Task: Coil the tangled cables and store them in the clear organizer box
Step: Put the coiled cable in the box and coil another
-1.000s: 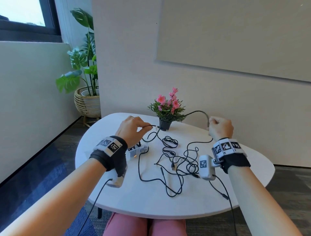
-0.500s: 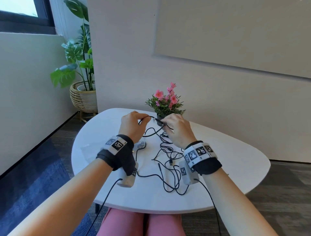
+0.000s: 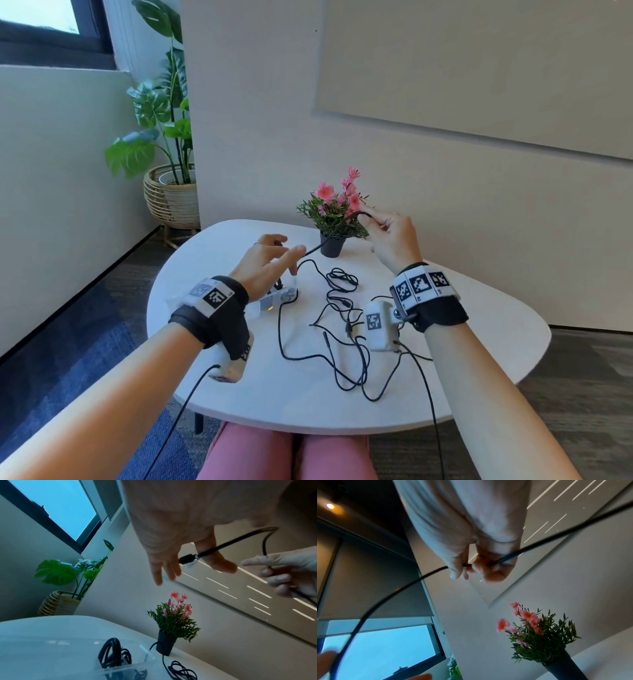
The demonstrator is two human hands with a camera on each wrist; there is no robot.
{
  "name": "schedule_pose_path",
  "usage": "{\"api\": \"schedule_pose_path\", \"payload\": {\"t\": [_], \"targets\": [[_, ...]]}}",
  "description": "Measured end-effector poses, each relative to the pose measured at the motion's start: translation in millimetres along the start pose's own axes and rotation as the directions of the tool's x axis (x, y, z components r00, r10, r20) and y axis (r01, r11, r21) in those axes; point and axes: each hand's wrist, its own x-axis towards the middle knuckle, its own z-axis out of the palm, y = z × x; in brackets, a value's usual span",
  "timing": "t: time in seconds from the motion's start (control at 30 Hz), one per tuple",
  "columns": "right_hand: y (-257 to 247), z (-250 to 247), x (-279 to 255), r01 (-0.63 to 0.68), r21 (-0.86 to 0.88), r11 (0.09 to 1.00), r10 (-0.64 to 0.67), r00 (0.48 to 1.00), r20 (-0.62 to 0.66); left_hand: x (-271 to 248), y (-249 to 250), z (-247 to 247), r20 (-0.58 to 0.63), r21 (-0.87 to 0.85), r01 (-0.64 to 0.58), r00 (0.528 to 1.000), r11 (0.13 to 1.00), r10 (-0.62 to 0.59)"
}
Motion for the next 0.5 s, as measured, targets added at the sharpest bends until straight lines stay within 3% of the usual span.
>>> {"api": "schedule_pose_path", "payload": {"t": [0.1, 0.17, 0.23, 0.27, 0.3, 0.37, 0.43, 0.5], "targets": [[3.3, -2.7, 2.3, -0.029, -0.007, 1.0, 0.029, 1.0, 0.006, -1.9, -3.4, -3.2, -0.044, 0.105, -0.072, 0.996, 0.992, 0.077], [5.5, -0.9, 1.7, -0.067, -0.016, 0.998, 0.068, 0.994, 0.083, 0.1, -6.5, -2.0, -0.046, 0.124, -0.111, 0.992, 0.986, 0.117], [3.2, 2.1, -3.2, -0.095, -0.006, 0.996, 0.094, 0.978, 0.187, 2.1, -2.8, 0.5, -0.122, 0.005, -0.112, 0.986, 0.994, 0.111], [3.3, 4.6, -6.0, -0.096, 0.017, 0.995, 0.09, 0.97, 0.227, 3.0, 0.1, 1.6, -0.179, -0.147, -0.104, 0.981, 0.984, 0.076], [2.6, 9.0, -10.0, -0.092, 0.03, 0.995, 0.082, 0.964, 0.253, 3.9, 3.8, 2.9, -0.221, -0.351, -0.09, 0.975, 0.932, 0.011], [0.1, 18.7, -17.8, -0.06, 0.022, 0.998, 0.051, 0.958, 0.283, 7.7, 12.2, 5.9, -0.196, -0.695, -0.046, 0.972, 0.718, -0.127], [1.1, 28.7, -23.6, -0.048, -0.014, 0.999, 0.05, 0.951, 0.306, 10.1, 18.0, 5.6, -0.187, -0.818, -0.054, 0.966, 0.573, -0.176], [-3.1, 31.3, -30.2, -0.027, 0.003, 1.0, 0.024, 0.93, 0.366, 10.4, 24.7, 2.0, -0.188, -0.866, -0.073, 0.965, 0.495, -0.185]]}}
